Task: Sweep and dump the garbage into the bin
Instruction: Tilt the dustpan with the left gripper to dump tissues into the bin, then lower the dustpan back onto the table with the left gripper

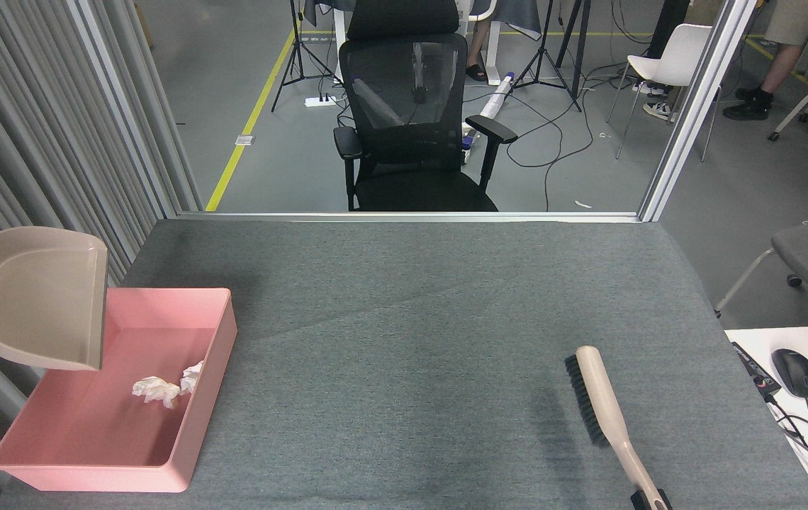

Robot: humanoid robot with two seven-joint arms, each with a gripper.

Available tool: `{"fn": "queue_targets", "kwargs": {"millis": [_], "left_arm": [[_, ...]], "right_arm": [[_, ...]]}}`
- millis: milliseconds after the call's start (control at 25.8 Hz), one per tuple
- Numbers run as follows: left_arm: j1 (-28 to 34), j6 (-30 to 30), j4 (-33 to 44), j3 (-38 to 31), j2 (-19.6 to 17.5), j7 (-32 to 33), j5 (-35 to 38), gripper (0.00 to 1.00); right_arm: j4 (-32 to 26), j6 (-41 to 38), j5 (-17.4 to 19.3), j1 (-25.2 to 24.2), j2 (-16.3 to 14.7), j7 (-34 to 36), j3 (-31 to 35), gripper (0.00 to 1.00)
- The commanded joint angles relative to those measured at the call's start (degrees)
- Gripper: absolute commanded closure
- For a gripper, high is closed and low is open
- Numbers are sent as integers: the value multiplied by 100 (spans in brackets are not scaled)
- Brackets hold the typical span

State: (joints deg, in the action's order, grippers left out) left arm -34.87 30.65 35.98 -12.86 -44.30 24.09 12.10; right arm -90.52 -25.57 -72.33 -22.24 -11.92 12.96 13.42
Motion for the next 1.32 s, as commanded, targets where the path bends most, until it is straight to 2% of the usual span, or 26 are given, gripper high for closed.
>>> {"fn": "queue_targets", "kwargs": {"millis": [0, 116, 194, 232, 310, 503, 735, 852, 968, 1161, 1277], "left_arm": [[630, -683, 1157, 126, 18, 69, -859, 86], [1535, -1825, 3011, 117, 185, 61, -1957, 86], [1799, -2450, 3864, 108, 642, 17, -2362, 86], [1808, -2625, 4163, 100, 1064, -1, -2318, 86], [1808, -2669, 4339, 100, 1679, -1, -2054, 85], [2045, -2529, 4383, 117, 3200, -19, -868, 84], [2274, -2037, 4111, 152, 4439, -45, 486, 85], [2248, -1571, 3557, 144, 4808, -142, 1031, 85], [2177, -1307, 3065, 144, 5107, -256, 1163, 86], [2081, -1237, 2722, 117, 5151, -282, 1119, 85], [1957, -956, 2335, 82, 5177, -405, 1101, 85]], "right_arm": [[0, 17, 0, 1, 5, -4, 20, 81], [0, 26, 0, 1, 5, -4, 29, 81], [0, 35, 0, 1, 5, -4, 29, 81], [-18, 43, 0, 1, 5, -4, 29, 81], [-18, 43, 0, -8, 5, -4, 29, 81], [-35, 78, 0, -35, 5, -12, 29, 80], [-62, 114, 0, -52, 5, -21, 38, 80], [-71, 184, 0, -52, 14, -21, 38, 80], [-79, 193, 0, -52, 14, -21, 29, 80], [-79, 193, 0, -87, 14, -21, 29, 79], [-79, 193, 0, -87, 5, -30, 29, 79]]}}
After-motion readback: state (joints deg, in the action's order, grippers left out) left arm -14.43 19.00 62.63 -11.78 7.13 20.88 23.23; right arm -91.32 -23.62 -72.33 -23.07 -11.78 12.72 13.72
